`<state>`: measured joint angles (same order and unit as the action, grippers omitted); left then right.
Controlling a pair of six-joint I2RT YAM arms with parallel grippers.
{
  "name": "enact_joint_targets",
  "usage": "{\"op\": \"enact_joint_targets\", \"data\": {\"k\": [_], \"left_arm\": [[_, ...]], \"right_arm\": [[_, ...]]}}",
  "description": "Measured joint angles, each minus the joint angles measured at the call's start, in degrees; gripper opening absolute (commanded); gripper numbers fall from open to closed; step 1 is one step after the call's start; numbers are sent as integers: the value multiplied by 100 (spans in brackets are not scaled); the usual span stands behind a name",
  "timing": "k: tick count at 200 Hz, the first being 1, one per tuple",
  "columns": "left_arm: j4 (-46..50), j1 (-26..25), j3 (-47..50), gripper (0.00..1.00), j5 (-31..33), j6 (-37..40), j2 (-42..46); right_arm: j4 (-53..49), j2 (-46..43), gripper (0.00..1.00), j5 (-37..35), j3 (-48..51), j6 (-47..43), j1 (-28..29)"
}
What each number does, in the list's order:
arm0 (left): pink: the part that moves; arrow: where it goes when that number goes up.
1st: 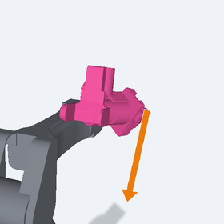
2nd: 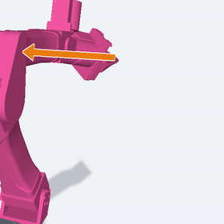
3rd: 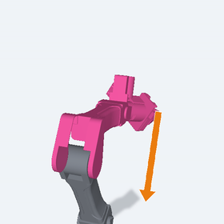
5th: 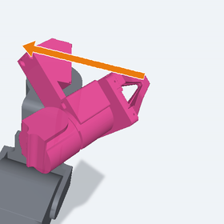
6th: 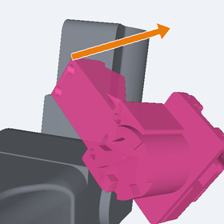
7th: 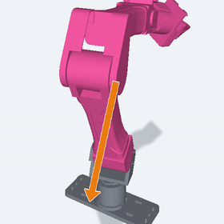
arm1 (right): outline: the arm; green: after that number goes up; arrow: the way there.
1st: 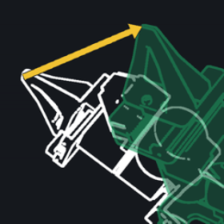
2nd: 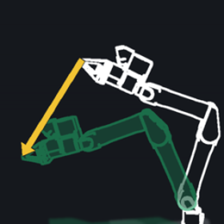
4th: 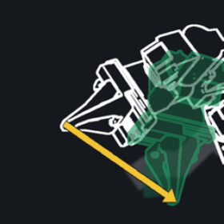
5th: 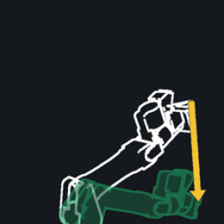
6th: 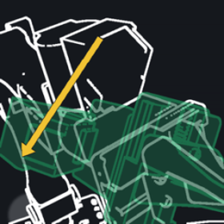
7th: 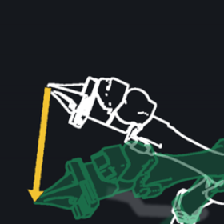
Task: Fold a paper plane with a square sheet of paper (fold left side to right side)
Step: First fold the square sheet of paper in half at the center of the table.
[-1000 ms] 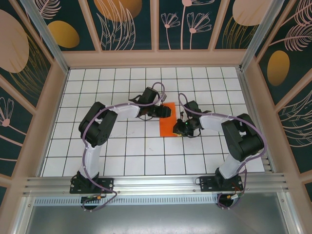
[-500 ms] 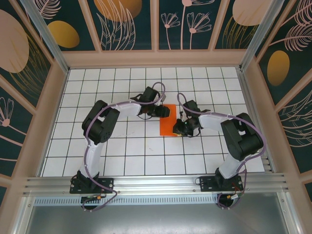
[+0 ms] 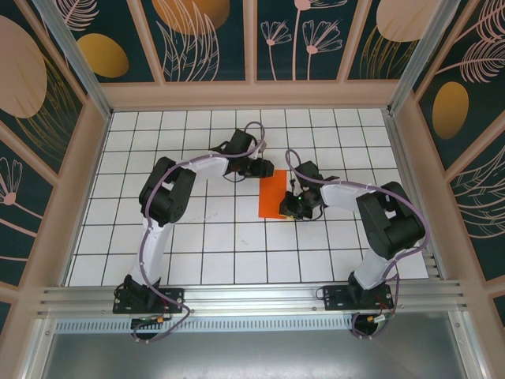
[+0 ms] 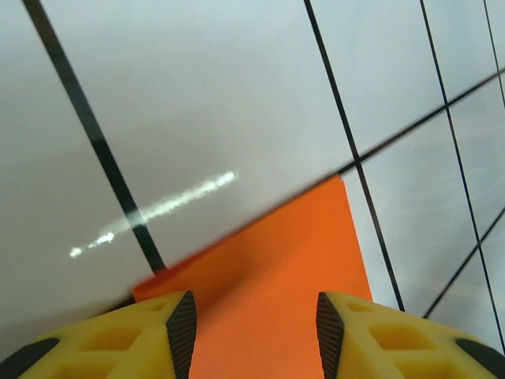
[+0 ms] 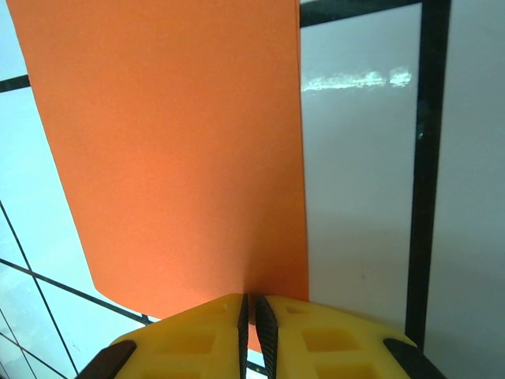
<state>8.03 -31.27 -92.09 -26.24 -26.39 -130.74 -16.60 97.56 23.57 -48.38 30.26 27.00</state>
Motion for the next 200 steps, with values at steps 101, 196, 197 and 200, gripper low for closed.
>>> {"op": "enact_joint_targets", "data": {"k": [101,196,197,200], "left_arm": [[26,437,-157,54,442,221,37],[-1193,210,3091,48,136,-496,2833],[-1193,210,3091,48,136,-496,2833],[-1226,166,3152,48,116,-529,2830]], "right_arm": [[46,-295,42,-118,-63,-155,7],[485,-560,53,168,-638,-778,-1010],[485,-560,53,168,-638,-778,-1010],[496,-470,53,197,-673,-796,-1014]]}}
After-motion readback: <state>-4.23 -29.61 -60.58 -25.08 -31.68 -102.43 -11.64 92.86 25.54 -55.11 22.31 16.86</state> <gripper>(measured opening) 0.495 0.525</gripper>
